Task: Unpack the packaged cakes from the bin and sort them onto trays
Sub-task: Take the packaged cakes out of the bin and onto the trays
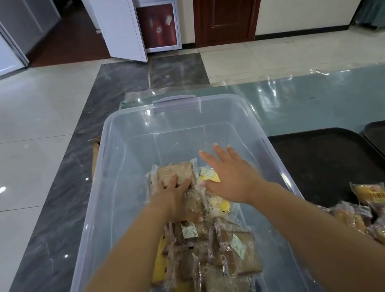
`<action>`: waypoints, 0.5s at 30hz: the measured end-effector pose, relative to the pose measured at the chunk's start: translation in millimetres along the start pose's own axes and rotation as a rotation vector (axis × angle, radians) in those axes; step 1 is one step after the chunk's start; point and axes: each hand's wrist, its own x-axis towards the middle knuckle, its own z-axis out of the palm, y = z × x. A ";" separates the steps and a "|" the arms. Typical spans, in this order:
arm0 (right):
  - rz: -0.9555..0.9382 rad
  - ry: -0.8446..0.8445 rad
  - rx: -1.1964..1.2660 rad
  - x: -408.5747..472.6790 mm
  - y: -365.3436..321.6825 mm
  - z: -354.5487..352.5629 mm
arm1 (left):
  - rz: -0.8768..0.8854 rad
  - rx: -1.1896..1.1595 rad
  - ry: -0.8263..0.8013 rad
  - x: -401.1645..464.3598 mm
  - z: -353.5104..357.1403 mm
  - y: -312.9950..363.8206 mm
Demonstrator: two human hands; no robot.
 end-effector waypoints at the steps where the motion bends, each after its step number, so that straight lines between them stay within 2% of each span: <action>1: 0.003 -0.001 0.000 -0.3 0.3 -0.1 | 0.024 0.003 0.038 -1.1 3.5 -1.1; 6: 0.009 -0.045 -0.015 -5.3 0.5 0.4 | 0.101 -0.039 0.124 -19.6 -2.7 4.6; 9: 0.020 -0.167 -0.007 -9.1 0.2 3.8 | 0.127 0.009 0.168 -30.3 -9.8 4.7; 15: 0.000 -0.589 0.058 -29.1 -9.7 23.9 | 0.011 -0.033 -0.063 -37.3 2.3 -7.7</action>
